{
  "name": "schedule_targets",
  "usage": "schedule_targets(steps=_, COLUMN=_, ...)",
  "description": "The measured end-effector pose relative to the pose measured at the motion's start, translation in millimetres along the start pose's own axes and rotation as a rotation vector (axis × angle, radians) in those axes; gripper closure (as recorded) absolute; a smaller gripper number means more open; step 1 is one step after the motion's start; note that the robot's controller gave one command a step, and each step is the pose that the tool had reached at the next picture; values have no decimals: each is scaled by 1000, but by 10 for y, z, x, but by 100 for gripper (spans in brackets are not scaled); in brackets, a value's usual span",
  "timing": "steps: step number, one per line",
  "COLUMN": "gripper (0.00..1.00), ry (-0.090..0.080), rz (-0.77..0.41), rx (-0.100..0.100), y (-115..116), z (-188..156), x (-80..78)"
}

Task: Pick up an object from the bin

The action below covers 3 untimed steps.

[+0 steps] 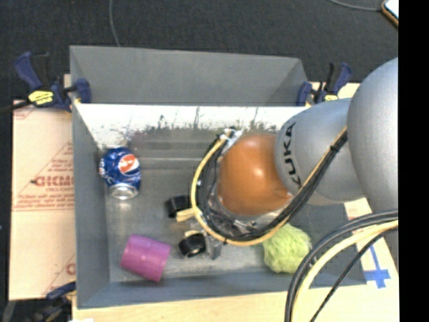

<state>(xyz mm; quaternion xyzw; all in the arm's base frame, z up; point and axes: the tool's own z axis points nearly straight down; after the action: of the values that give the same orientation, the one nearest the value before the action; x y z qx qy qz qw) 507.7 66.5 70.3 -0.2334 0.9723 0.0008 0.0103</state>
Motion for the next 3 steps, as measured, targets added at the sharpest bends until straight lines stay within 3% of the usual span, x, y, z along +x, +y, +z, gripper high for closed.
schedule_targets(steps=3, gripper=100, ry=3, rz=5, rx=-1, y=-4, z=-249, x=8)
